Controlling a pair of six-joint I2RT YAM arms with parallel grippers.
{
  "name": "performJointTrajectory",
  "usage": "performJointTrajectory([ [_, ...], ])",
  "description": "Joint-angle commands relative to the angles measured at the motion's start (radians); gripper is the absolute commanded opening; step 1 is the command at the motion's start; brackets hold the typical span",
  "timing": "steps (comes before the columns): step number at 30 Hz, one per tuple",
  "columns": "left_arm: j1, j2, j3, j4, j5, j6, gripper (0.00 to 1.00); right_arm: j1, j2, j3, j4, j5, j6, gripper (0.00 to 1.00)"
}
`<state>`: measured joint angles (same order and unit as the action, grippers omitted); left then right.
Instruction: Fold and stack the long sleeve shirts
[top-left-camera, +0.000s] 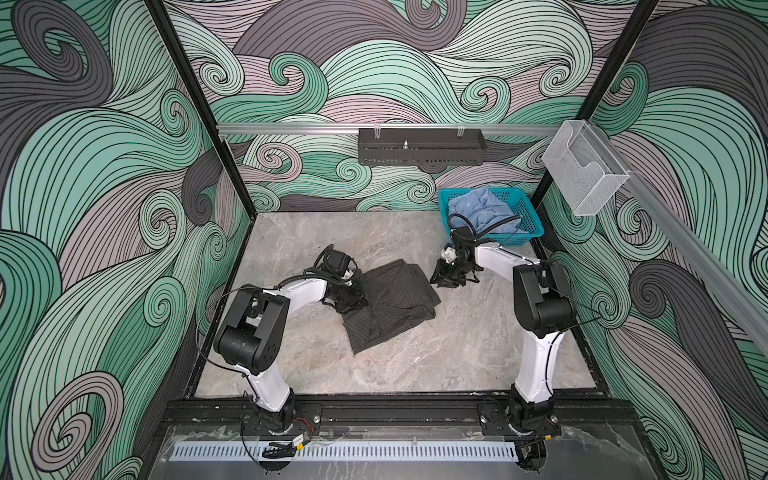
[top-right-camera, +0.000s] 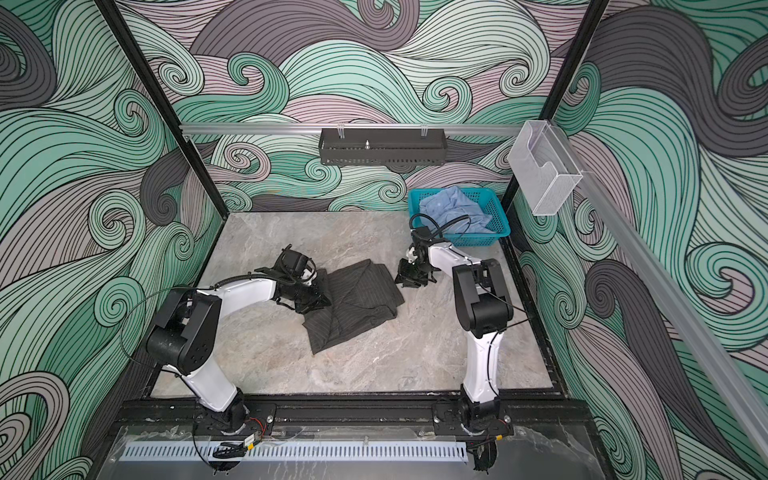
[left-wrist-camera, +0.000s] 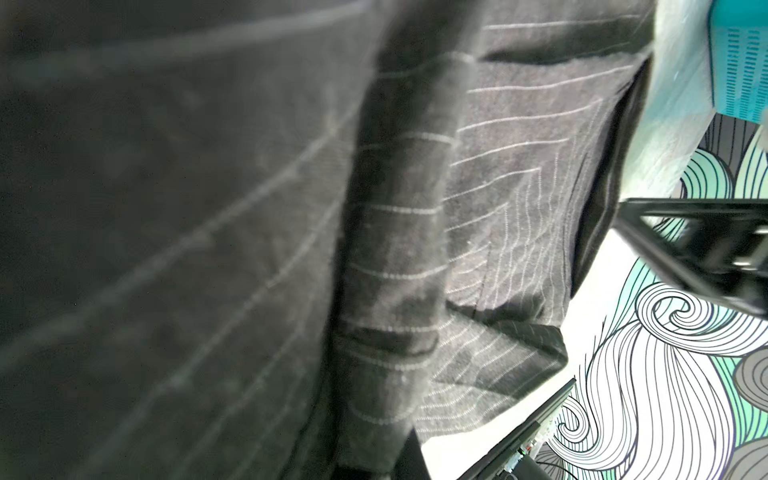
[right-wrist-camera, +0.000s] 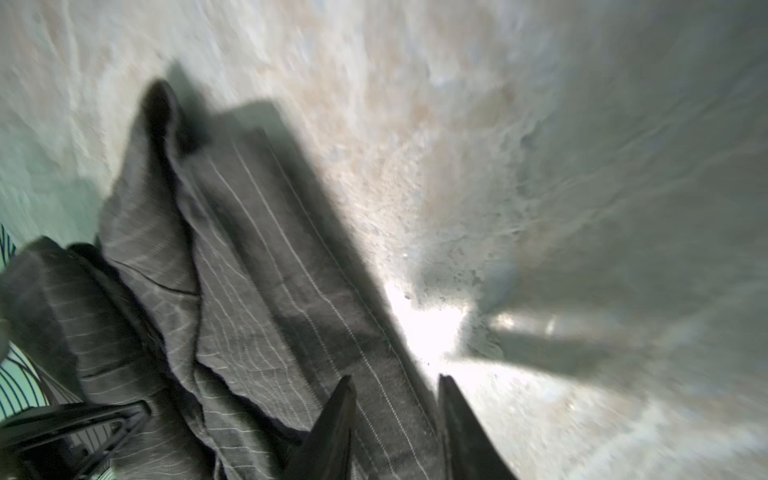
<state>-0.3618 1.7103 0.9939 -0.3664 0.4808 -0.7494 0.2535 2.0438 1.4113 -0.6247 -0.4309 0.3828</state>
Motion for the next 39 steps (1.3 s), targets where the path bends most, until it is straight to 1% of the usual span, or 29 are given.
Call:
performJointTrajectory([
  [1, -0.014, -0.047, 0.071, -0.067, -0.008, 0.021, 0.0, 0.0, 0.024, 0.013, -0.042, -0.073, -0.05, 0.3],
  [9, -0.086, 0.002, 0.216, -0.111, -0.029, -0.004, 0.0, 0.0, 0.032, -0.016, -0.042, -0.11, -0.055, 0.22],
  [16, -0.166, 0.088, 0.397, -0.212, -0.085, -0.022, 0.0, -0.001, 0.01, -0.061, -0.024, -0.095, -0.054, 0.2],
  [19, -0.188, 0.107, 0.439, -0.225, -0.103, -0.03, 0.0, -0.004, 0.002, -0.065, -0.023, -0.089, -0.055, 0.19],
  [23, -0.227, 0.155, 0.505, -0.23, -0.108, -0.046, 0.0, -0.006, -0.012, -0.065, -0.023, -0.079, -0.052, 0.19],
  [28, -0.291, 0.248, 0.593, -0.203, -0.12, -0.103, 0.0, -0.008, -0.025, -0.067, -0.024, -0.076, -0.05, 0.18],
  [31, -0.31, 0.301, 0.63, -0.176, -0.13, -0.137, 0.0, -0.009, -0.033, -0.073, -0.024, -0.075, -0.05, 0.18],
  [34, -0.326, 0.356, 0.684, -0.18, -0.126, -0.145, 0.0, -0.013, -0.04, -0.078, -0.021, -0.074, -0.05, 0.19],
  [39, -0.341, 0.39, 0.717, -0.143, -0.111, -0.19, 0.0, -0.013, -0.048, -0.085, -0.019, -0.059, -0.048, 0.18],
])
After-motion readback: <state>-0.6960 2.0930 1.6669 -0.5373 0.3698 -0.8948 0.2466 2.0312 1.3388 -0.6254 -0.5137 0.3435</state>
